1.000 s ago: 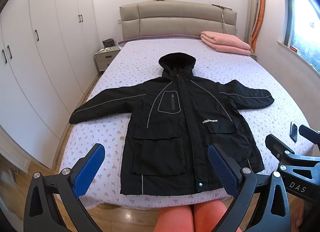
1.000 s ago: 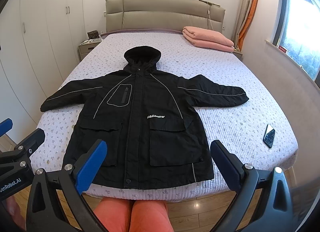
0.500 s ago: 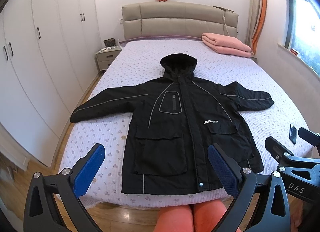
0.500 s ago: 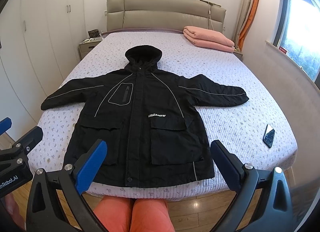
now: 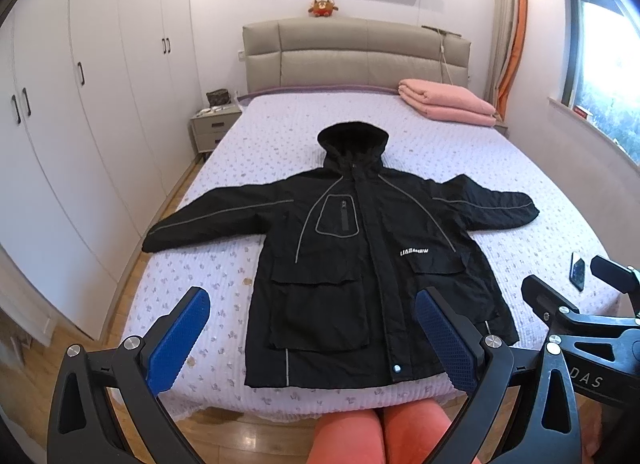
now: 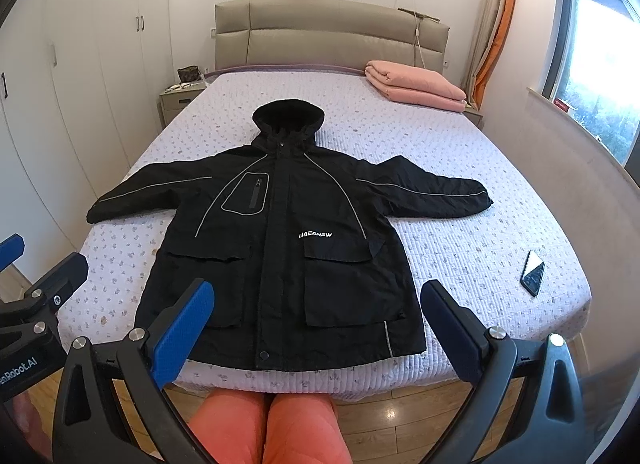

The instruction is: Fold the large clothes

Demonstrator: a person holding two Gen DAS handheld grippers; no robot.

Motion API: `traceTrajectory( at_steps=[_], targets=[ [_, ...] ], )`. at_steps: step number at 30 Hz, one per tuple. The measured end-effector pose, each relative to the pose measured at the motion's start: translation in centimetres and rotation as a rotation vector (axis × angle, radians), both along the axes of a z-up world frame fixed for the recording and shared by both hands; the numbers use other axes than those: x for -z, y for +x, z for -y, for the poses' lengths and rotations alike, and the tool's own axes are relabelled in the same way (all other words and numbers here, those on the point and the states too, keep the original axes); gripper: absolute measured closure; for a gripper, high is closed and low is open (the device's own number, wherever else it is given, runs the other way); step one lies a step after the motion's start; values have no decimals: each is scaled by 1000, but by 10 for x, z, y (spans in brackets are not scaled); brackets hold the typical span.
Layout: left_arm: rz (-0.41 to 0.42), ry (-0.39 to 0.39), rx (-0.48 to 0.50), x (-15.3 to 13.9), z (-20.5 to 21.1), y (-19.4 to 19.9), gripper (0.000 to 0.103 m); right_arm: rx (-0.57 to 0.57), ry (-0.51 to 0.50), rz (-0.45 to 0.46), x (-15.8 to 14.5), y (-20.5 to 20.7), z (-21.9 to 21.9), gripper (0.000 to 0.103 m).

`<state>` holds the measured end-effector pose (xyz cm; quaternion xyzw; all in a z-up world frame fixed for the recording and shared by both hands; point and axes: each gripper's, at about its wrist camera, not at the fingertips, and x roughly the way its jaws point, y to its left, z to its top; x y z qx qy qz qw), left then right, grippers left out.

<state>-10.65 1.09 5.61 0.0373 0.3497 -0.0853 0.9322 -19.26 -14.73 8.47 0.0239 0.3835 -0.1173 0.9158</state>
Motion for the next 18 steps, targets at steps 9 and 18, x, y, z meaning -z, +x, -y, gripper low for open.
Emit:
traceTrajectory(
  at_steps=[9, 18],
  targets=[
    [36, -26, 27, -10, -4, -17, 1, 4, -8, 28, -12, -20, -11, 0],
    [-9, -34, 76, 13, 14, 6, 1, 5, 145, -1, 13, 3, 27, 0]
  ],
)
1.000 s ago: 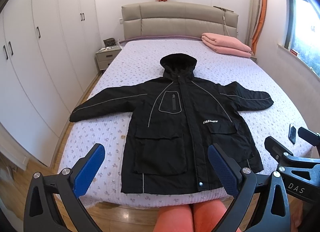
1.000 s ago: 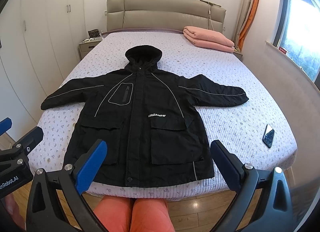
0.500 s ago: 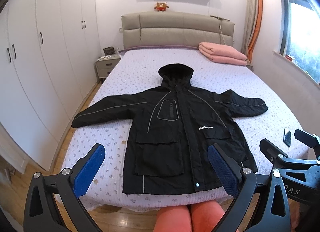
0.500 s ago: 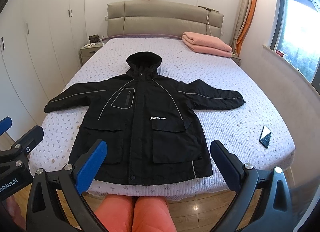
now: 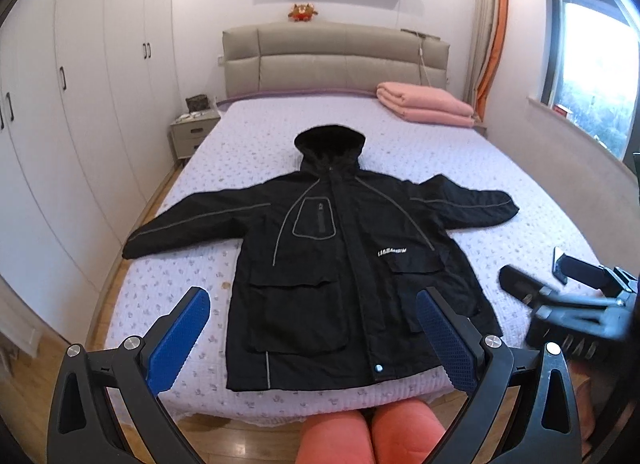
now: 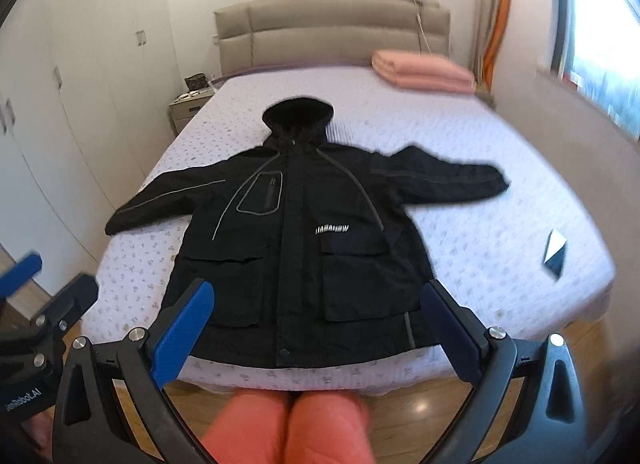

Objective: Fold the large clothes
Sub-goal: 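Grasp the black sleeve cuff nearest the right tool and lift it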

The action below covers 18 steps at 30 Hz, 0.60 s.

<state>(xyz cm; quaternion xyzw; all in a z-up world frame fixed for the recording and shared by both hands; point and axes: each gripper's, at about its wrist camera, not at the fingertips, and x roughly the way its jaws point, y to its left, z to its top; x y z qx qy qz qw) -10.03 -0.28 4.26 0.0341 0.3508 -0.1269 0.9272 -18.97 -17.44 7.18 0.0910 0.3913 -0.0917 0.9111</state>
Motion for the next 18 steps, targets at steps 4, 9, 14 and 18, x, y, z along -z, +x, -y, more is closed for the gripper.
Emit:
traceTrajectory(
  at_steps=[4, 9, 14, 18],
  targets=[
    [-71, -14, 33, 28, 20, 35, 1, 85, 66, -39, 33, 27, 54, 0],
    [-174, 9, 100, 74, 69, 103, 1, 208, 134, -88, 84, 75, 137, 0],
    [-229, -41, 125, 125, 121, 201, 1, 320, 167, -85, 151, 144, 234, 0],
    [-223, -84, 116, 149, 155, 269, 1, 387, 258, -116, 212, 202, 310, 0]
  ],
)
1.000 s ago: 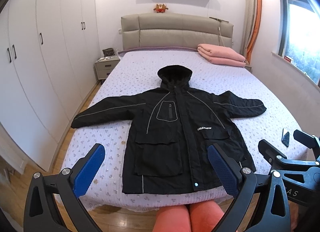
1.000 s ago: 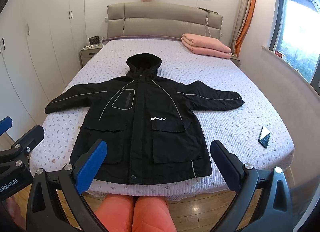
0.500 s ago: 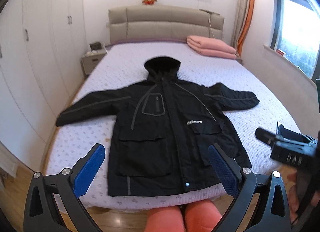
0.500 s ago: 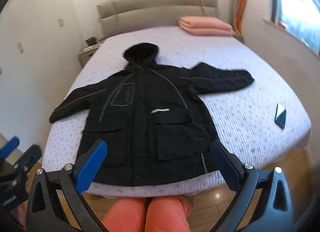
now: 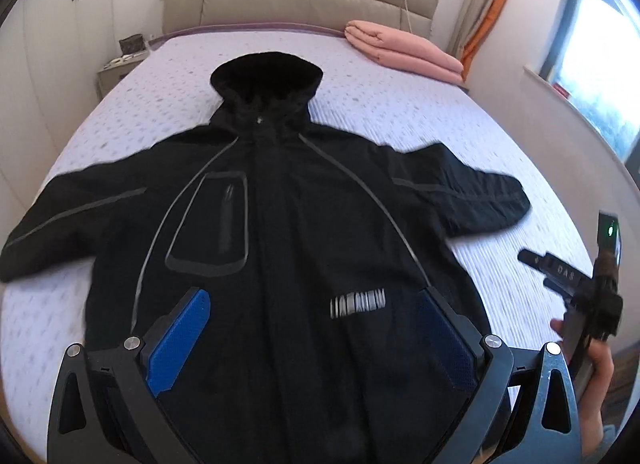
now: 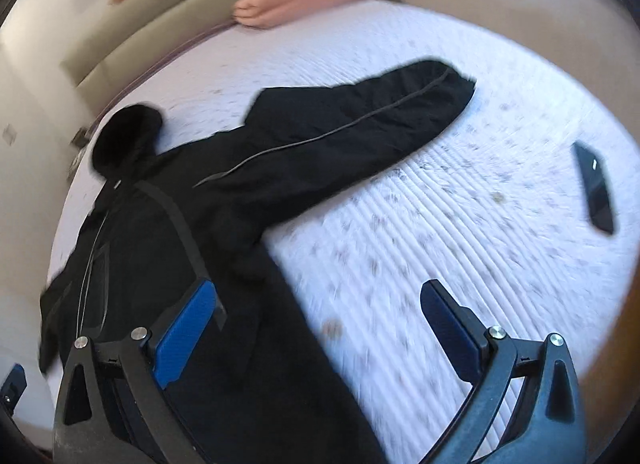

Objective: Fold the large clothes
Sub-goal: 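Grasp the black sleeve cuff nearest the right tool and lift it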

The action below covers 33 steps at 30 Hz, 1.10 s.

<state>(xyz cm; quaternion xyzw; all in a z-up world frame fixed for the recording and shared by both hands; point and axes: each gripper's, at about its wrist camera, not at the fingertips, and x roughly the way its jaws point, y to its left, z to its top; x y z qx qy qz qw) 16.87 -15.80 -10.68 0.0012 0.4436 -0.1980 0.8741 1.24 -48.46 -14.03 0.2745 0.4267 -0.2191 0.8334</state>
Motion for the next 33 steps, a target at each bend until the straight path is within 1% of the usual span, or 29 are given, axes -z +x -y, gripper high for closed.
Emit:
traceTrajectory(
  at_steps=[2, 4, 7, 10, 13, 16, 19, 22, 24, 27, 30, 31, 32, 33],
  targets=[
    [-4, 0, 3, 3, 14, 23, 1, 29, 13, -11, 14, 21, 30, 0],
    [-1, -8, 2, 2, 23, 43, 1, 70, 4, -18, 18, 34, 57, 0],
    [-6, 22, 13, -2, 36, 61, 1, 144, -13, -72, 22, 49, 105, 0],
    [-15, 63, 25, -6, 48, 74, 1, 181, -17, -108, 22, 59, 150, 0],
    [-34, 83, 28, -8, 61, 88, 1, 215, -13, -152, 29, 72, 200, 0],
    [-67, 93, 17, -7, 73, 99, 1, 250, 34, -159, 40, 84, 244, 0],
    [-69, 98, -23, -4, 82, 103, 1, 270, 53, -165, 53, 95, 282, 0],
    [-81, 105, -46, 3, 95, 110, 1, 279, 61, -205, 69, 108, 310, 0],
    [-97, 124, -49, 10, 106, 116, 1, 278, 64, -223, 79, 114, 323, 2],
    [-122, 139, -44, 20, 123, 124, 1, 278, 64, -234, 88, 122, 340, 3],
    [-138, 141, -30, 26, 139, 131, 1, 281, 76, -236, 96, 127, 355, 9],
    [-139, 142, -24, 27, 144, 133, 1, 272, 90, -231, 100, 129, 358, 15],
    [-139, 145, -19, 28, 149, 135, 1, 263, 106, -229, 104, 130, 361, 23],
    [-138, 148, -12, 29, 155, 136, 1, 249, 138, -224, 109, 132, 364, 28]
  ],
)
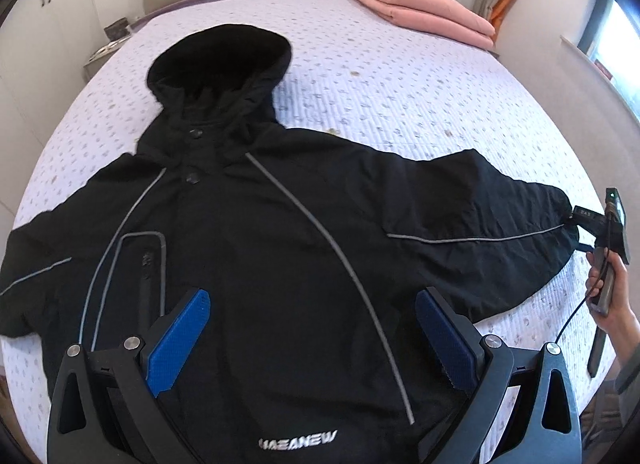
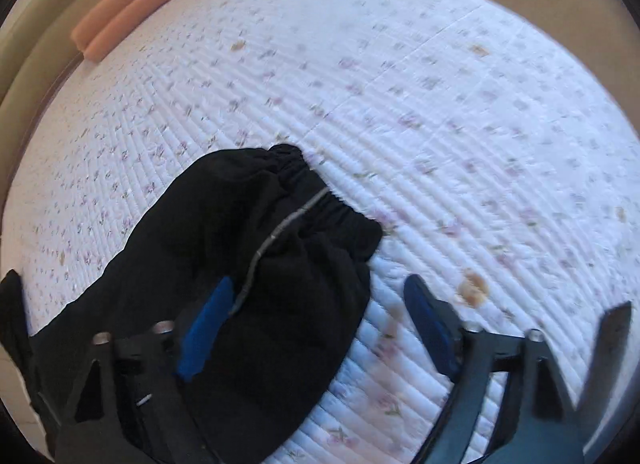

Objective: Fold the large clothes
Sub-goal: 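Grasp the black sleeve cuff nearest the right tool and lift it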

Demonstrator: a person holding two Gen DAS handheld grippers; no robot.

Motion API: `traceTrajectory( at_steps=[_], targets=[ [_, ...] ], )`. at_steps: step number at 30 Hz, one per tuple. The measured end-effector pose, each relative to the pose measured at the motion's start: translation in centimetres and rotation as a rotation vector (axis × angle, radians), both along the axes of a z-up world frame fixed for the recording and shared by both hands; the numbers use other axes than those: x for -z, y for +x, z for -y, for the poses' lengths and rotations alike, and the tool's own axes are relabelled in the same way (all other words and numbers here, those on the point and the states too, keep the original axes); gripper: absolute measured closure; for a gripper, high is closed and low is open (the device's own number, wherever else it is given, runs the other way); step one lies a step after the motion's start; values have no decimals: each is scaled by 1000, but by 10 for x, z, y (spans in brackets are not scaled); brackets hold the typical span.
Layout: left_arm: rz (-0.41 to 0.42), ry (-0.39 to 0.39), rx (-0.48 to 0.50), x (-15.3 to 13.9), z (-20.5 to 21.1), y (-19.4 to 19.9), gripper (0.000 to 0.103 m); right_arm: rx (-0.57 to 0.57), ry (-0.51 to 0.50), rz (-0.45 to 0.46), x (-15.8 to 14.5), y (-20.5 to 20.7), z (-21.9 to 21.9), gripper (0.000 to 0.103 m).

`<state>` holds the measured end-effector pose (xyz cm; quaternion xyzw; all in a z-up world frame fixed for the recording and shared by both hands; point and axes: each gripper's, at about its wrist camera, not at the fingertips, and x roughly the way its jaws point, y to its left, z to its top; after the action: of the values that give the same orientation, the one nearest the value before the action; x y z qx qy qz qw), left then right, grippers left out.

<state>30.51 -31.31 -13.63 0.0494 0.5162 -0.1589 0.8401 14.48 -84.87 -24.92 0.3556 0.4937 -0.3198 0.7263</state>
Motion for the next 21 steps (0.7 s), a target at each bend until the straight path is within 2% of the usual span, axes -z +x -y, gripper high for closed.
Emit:
traceTrajectory(
  at_steps=[1, 3, 5, 7, 8, 12, 14, 15, 18, 21],
  targets=[
    [-1, -2, 9, 2, 6, 2, 1, -8, 22, 12, 3, 3, 1, 31],
    [-6, -16, 33, 5, 16, 5, 1, -23, 0, 20, 1, 6, -1, 39],
    [-26, -49, 66, 9, 29, 9, 1, -52, -28, 14, -3, 9, -6, 63],
    [-46, -67, 85, 15, 43, 13, 1, -94, -39, 27, -11, 10, -14, 79],
    [-49, -69, 95, 17, 50, 15, 1, -118, -64, 30, -21, 9, -21, 83],
    [-28, -74, 154, 28, 90, 22, 1, -172, -205, 89, -76, -8, -43, 85],
    [-33, -70, 198, 40, 115, 26, 1, -166, -245, 93, -89, -20, -44, 85],
    [-41, -71, 212, 47, 123, 28, 1, -165, -243, 84, -85, -23, -43, 85],
    [-69, -47, 251, 75, 150, 33, 7, -171, -184, 10, -50, -26, -35, 85],
    [-122, 10, 270, 106, 168, 37, 9, -157, -115, -52, -9, -20, -29, 85]
  ],
)
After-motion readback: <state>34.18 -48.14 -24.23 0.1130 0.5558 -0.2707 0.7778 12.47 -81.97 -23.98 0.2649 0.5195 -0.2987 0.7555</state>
